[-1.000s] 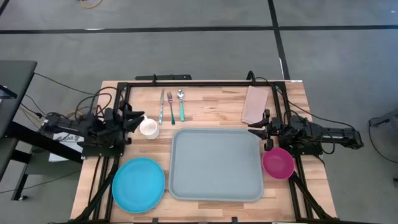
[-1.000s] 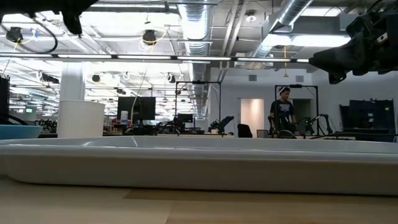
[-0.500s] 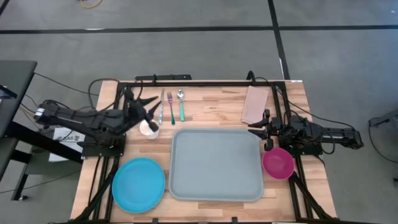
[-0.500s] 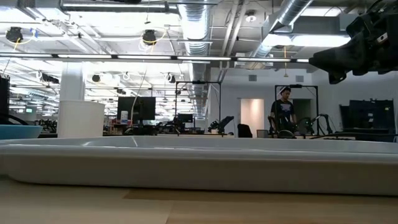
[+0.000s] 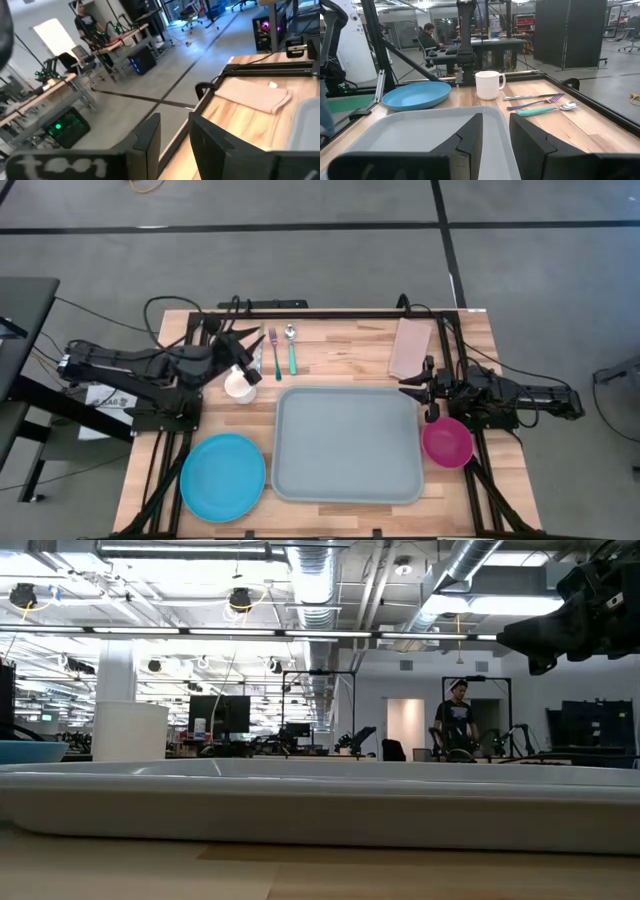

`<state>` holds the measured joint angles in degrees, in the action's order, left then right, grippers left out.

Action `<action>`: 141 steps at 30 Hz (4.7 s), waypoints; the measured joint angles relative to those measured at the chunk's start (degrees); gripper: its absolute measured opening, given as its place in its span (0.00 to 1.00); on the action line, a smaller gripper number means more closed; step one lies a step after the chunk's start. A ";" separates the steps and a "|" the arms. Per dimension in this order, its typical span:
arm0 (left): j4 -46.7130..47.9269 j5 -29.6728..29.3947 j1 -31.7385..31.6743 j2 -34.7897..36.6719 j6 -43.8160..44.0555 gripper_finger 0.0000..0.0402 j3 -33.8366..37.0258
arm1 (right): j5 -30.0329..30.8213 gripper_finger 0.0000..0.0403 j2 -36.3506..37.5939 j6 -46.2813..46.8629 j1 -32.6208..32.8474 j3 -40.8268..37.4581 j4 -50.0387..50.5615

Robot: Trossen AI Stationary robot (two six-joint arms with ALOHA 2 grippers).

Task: Set up tray
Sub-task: Put the white mug on the gray serving tray

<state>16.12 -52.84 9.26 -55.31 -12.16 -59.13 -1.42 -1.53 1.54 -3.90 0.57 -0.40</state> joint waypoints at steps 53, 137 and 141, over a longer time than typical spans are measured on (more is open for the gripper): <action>7.31 10.58 0.44 -0.20 3.87 0.23 -1.12 | -0.65 0.23 0.11 6.58 0.66 -0.03 -30.42; 35.63 36.93 -5.17 -19.71 30.86 0.01 1.19 | 4.27 0.23 0.05 -3.02 0.15 0.01 -29.99; 31.52 41.06 -0.98 -19.78 18.52 0.01 -1.73 | 4.27 0.23 0.05 -3.01 0.15 0.01 -29.99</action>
<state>47.63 -11.77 8.28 -75.09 6.36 -60.86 2.85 -1.48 -1.48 -3.75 0.58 -30.39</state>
